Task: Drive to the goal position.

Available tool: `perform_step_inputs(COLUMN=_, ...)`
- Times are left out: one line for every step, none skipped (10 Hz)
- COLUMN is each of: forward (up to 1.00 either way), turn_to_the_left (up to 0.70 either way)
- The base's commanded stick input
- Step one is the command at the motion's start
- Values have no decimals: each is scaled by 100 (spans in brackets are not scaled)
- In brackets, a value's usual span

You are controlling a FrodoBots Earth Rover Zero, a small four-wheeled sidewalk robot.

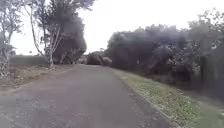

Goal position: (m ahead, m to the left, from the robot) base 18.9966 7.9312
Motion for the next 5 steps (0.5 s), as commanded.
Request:
perform_step_inputs(forward=100, turn_to_the_left=0)
perform_step_inputs(forward=100, turn_to_the_left=0)
perform_step_inputs(forward=100, turn_to_the_left=0)
perform_step_inputs(forward=100, turn_to_the_left=0)
perform_step_inputs(forward=100, turn_to_the_left=0)
